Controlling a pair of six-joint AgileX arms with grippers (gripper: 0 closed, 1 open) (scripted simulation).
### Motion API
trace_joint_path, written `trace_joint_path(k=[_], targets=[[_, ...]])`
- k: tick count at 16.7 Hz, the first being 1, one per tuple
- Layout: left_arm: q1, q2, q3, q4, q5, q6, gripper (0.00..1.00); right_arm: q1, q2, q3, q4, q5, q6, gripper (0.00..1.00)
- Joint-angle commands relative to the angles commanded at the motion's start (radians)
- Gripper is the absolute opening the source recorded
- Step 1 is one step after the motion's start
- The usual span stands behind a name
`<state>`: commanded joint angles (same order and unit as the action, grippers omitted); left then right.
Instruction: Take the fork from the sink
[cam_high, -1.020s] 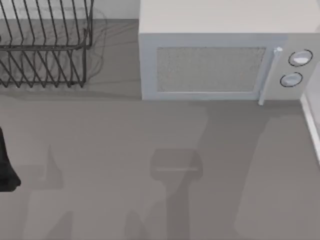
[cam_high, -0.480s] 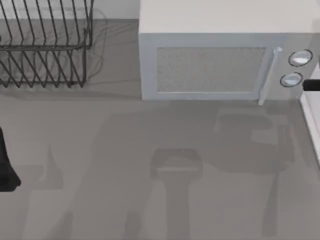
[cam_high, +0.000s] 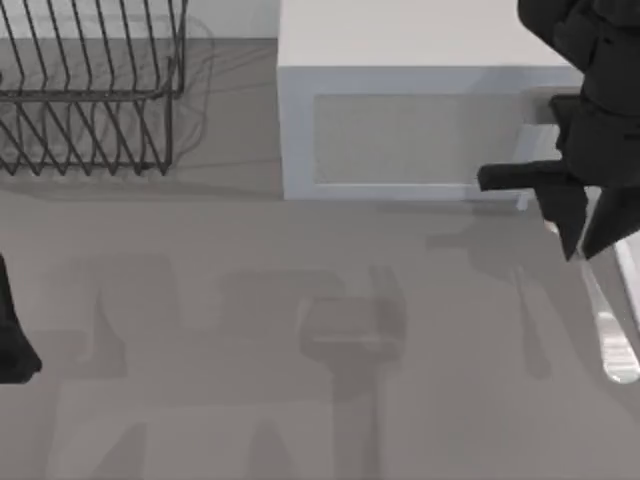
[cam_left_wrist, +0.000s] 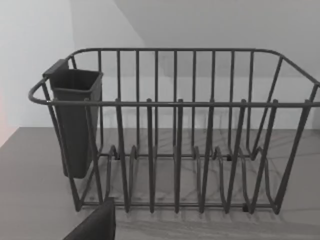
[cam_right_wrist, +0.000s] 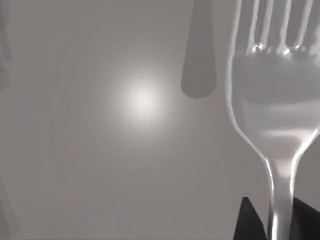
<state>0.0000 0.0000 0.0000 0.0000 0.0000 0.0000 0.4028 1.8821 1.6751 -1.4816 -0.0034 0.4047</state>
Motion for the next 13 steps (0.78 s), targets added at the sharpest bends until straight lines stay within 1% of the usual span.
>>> trace_joint_path(k=[3,9,13], targets=[[0.000,0.000,0.000,0.000,0.000,0.000,1.00,0.033,-0.002,0.033,0.073,0.003,0.042,0.00],[0.000,0.000,0.000,0.000,0.000,0.000,1.00,0.030,-0.001,0.033,0.079,0.003,0.047,0.00],[0.000,0.000,0.000,0.000,0.000,0.000,1.00,0.076,-0.029,-0.053,0.106,0.032,0.057,0.00]])
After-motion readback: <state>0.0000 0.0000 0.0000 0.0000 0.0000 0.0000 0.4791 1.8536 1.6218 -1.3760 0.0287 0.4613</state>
